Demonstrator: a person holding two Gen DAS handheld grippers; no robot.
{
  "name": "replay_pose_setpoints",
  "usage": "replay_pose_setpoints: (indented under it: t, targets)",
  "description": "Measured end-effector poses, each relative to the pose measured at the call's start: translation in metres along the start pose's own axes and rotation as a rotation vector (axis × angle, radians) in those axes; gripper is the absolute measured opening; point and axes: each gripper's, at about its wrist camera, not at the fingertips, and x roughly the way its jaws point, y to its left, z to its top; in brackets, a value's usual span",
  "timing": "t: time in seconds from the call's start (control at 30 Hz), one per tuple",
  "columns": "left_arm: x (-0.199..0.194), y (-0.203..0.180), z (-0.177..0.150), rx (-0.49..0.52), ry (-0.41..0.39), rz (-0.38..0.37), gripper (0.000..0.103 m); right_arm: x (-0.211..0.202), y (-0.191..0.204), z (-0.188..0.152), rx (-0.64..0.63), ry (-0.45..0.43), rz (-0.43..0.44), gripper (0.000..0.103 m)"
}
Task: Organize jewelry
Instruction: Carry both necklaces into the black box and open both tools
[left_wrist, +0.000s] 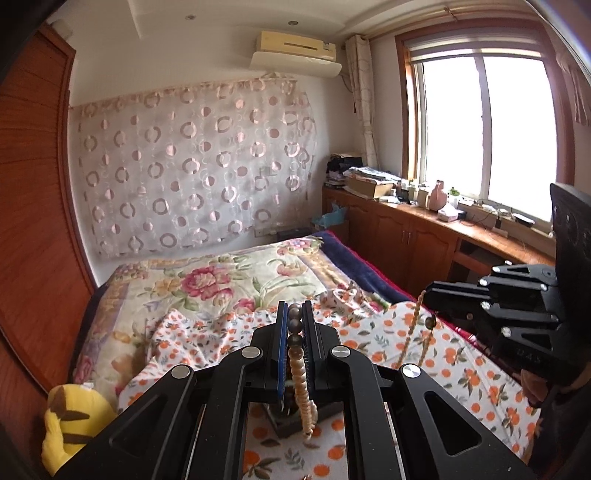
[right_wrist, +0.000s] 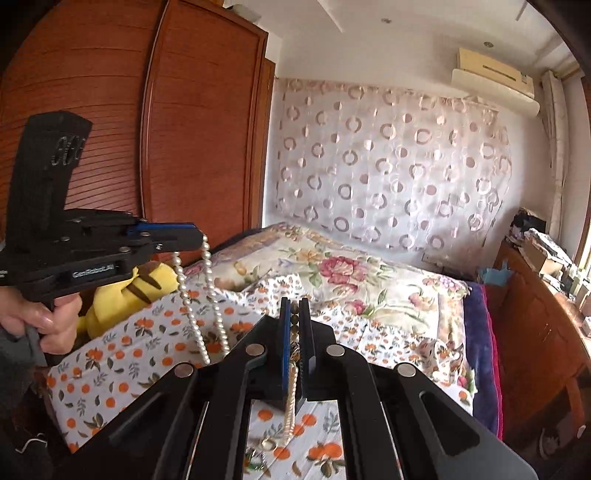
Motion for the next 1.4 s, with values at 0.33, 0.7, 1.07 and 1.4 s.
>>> replay_pose_setpoints:
  t: [0.33, 0.7, 1.07, 1.4]
  targets:
    - [0.041, 0.011, 0.023, -0.009, 0.030, -0.015, 0.007, 0.017, -0.020, 0.022, -0.004, -0.014, 0.013, 0.005]
    - [0.092, 0.032, 0.002, -0.045, 0.108, -0.007, 0.007, 0.037, -0.026, 0.034, -0.021, -0.030, 0.031, 0.005]
    - [0.119, 0.044, -0.035, -0.070, 0.187, -0.011, 0.007, 0.063, -0.025, 0.032, -0.026, -0.012, 0.040, 0.005]
    - [0.118, 0.039, -0.062, -0.068, 0.216, -0.017, 0.007, 0.104, -0.019, -0.009, -0.002, 0.100, 0.066, 0.005]
